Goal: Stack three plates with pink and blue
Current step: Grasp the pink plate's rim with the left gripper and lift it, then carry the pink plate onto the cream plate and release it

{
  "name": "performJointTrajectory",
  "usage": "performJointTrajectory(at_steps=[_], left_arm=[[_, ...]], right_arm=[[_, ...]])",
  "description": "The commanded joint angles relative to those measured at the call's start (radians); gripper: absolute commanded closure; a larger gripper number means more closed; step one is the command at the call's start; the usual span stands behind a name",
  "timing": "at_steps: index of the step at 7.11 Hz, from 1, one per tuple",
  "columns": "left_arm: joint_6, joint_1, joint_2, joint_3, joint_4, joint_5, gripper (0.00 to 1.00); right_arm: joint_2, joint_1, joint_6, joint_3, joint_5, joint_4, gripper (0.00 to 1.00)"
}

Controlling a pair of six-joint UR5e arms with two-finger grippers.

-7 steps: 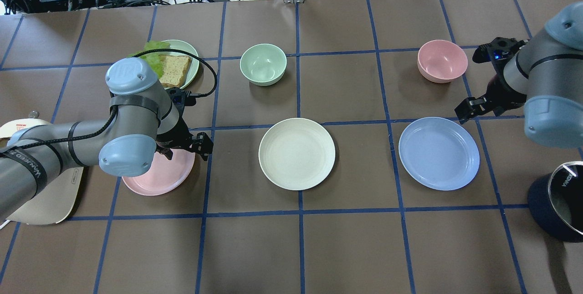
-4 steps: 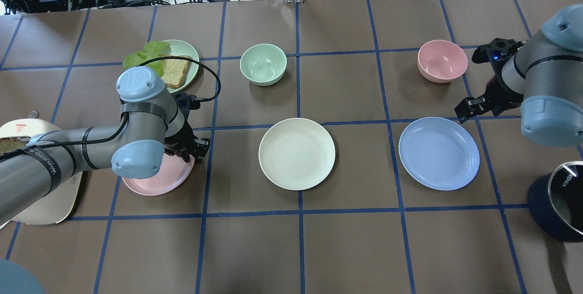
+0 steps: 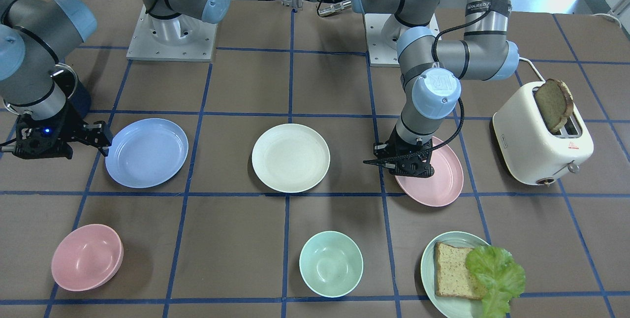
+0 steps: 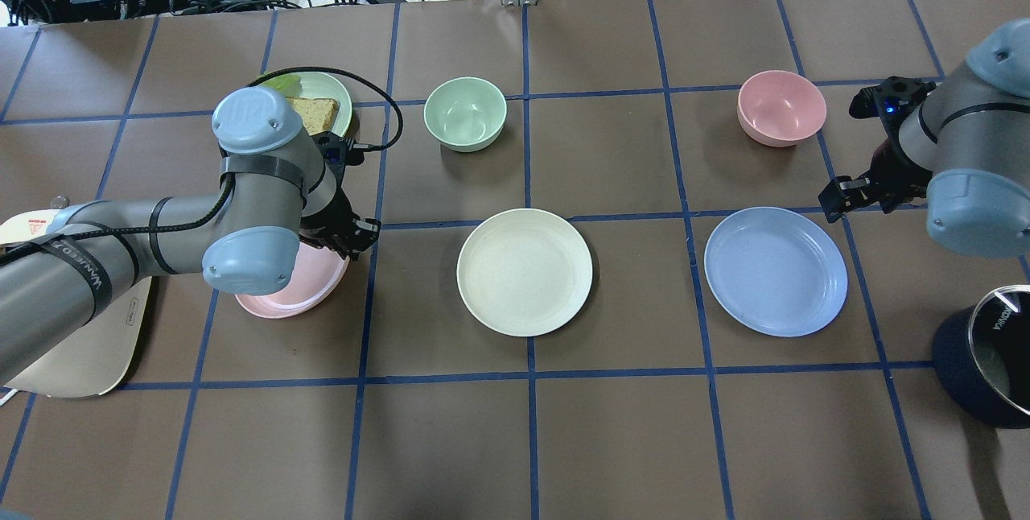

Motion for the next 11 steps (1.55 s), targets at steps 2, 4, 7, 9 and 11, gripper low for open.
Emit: performJointTrajectory(at_steps=[2, 4, 7, 9, 11], left_arm=[[-0.117, -0.122, -0.016, 0.253, -0.271, 0.057, 1.0], [-0.27, -0.188, -0.039, 0.368, -0.37, 0.035, 1.0], [-0.606, -0.411, -0.137, 0.472, -0.339, -0.011, 1.0], [-0.694, -0.525, -0.22, 0.554, -0.308, -0.022, 1.0], [-0.75, -0.581, -0.284, 0.557, -0.31, -0.001, 1.0]], right_arm=[[0.041, -0.001, -0.001, 0.001, 0.0, -0.002, 0.28], [0.059, -0.001, -0.002, 0.003, -0.001, -0.002, 0.34], [0.072, -0.002, -0.004, 0.035, -0.003, -0.022, 0.38], [0.088, -0.002, -0.008, 0.052, -0.033, -0.063, 0.42], [0.105, -0.007, -0.007, 0.05, -0.033, -0.068, 0.47]])
